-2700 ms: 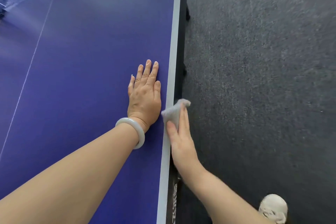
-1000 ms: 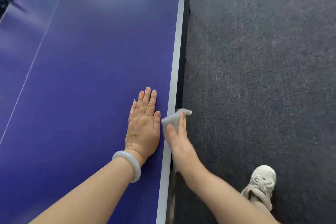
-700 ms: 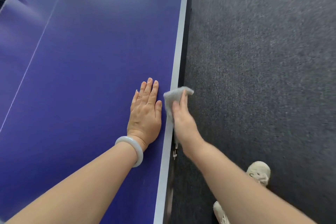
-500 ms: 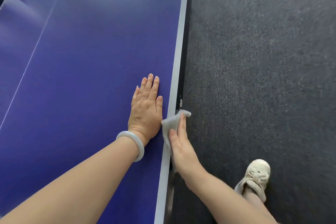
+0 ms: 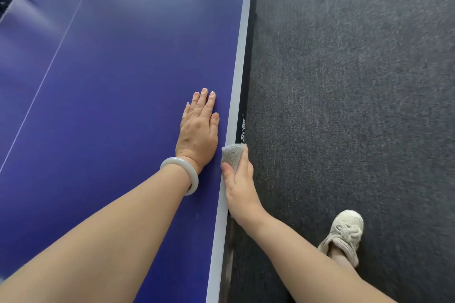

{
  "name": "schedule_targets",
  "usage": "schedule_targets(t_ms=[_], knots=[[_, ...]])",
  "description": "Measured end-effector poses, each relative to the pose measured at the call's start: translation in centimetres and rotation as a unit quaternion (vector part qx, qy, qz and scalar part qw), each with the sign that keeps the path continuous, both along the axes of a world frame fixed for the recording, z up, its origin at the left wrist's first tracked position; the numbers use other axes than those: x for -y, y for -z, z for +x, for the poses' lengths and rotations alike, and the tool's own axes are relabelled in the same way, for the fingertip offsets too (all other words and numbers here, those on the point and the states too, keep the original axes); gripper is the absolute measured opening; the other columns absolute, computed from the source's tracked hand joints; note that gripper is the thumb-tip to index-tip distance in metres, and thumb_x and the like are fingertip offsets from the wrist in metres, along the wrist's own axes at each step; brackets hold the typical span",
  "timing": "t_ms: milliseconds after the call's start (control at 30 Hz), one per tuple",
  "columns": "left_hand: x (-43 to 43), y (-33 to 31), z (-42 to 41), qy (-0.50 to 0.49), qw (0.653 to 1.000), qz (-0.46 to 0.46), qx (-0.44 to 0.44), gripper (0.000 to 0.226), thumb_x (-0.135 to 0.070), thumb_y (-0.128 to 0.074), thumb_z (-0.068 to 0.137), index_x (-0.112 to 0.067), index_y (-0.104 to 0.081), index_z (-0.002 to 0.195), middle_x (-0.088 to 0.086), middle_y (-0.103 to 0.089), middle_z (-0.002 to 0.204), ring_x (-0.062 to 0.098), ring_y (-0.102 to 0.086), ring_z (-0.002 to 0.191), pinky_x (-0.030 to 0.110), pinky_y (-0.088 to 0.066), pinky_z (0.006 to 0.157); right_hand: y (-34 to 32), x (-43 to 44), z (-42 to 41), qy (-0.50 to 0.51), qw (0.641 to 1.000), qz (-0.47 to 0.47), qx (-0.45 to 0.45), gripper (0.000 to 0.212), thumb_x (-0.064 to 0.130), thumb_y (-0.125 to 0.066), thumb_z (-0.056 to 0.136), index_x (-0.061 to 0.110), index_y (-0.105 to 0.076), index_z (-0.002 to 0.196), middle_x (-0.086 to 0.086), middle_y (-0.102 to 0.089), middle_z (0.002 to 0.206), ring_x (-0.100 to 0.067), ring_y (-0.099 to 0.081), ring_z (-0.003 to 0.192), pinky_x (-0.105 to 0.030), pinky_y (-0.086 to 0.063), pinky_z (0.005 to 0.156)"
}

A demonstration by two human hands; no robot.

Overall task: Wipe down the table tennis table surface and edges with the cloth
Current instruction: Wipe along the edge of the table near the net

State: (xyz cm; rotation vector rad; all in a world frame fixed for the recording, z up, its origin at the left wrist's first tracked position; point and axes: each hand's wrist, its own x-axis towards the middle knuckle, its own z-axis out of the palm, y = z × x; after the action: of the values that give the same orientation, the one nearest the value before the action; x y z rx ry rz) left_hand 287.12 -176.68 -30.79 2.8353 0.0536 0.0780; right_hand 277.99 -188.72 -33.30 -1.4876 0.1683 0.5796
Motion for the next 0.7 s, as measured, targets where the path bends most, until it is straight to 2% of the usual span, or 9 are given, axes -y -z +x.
schedule_targets(t_ms=[133,267,400,500,600,700], knots=[[0.0,-0.8,-0.5,-0.003,0.999,-0.039,0.001,0.044,-0.012,-0.038,0.106,-0.01,-0.037,0.15,0.005,-0.028,0.16,0.017,-0.017,0.15,0.03,-0.01,0.123,-0.2,0.0,0.2,-0.012,1.0,-0.008,0.012,0.07,0.033,-0.038,0.105,0.018,0.007,0.157,-0.007,-0.008,0.161,-0.022,-0.013,0.149,-0.041,-0.014,0.123],[0.1,-2.1,-2.2,0.009,0.997,-0.069,-0.042,0.044,-0.012,-0.038,0.106,-0.014,-0.039,0.149,-0.003,-0.028,0.16,0.01,-0.016,0.149,0.016,-0.01,0.118,-0.3,0.1,0.3,-0.01,1.0,-0.008,0.008,0.071,0.035,-0.039,0.105,0.019,0.006,0.157,-0.008,-0.007,0.161,-0.024,-0.014,0.149,-0.042,-0.015,0.123],[-1.2,-2.9,-8.2,0.101,0.99,0.008,-0.103,0.053,-0.019,-0.038,0.105,-0.019,-0.021,0.156,-0.008,-0.011,0.164,0.005,-0.002,0.151,0.027,-0.006,0.124,-0.7,0.3,0.1,-0.004,1.0,0.003,-0.003,0.071,0.037,-0.04,0.105,0.021,0.005,0.158,-0.007,-0.007,0.161,-0.024,-0.015,0.149,-0.041,-0.016,0.122],[-1.1,-2.1,-12.0,0.083,0.989,0.046,-0.113,0.054,-0.028,-0.026,0.107,-0.022,-0.007,0.156,-0.009,0.001,0.164,0.002,0.009,0.149,0.03,0.002,0.124,-1.2,0.4,0.2,-0.009,0.999,0.021,-0.027,0.071,0.039,-0.04,0.105,0.024,0.005,0.158,-0.002,-0.004,0.164,-0.021,-0.014,0.15,-0.039,-0.015,0.123],[-0.6,-1.3,-12.6,0.058,0.993,0.068,-0.074,0.056,-0.035,-0.015,0.102,-0.021,-0.008,0.156,-0.008,-0.001,0.164,0.006,0.006,0.151,0.03,0.002,0.124,-2.0,0.6,-0.4,0.012,0.997,0.062,-0.041,0.068,0.036,-0.039,0.106,0.027,0.005,0.157,0.005,0.002,0.166,-0.014,-0.01,0.151,-0.028,-0.011,0.12],[-0.5,-0.9,-12.6,0.061,0.993,0.073,-0.068,0.056,-0.031,-0.017,0.101,-0.019,-0.011,0.156,-0.006,-0.004,0.164,0.008,0.003,0.151,0.032,-0.001,0.124,-3.0,1.0,-4.1,0.011,0.995,0.08,-0.057,0.07,0.025,-0.038,0.107,0.029,0.012,0.155,0.008,0.013,0.165,-0.009,0.001,0.152,-0.035,-0.007,0.125]])
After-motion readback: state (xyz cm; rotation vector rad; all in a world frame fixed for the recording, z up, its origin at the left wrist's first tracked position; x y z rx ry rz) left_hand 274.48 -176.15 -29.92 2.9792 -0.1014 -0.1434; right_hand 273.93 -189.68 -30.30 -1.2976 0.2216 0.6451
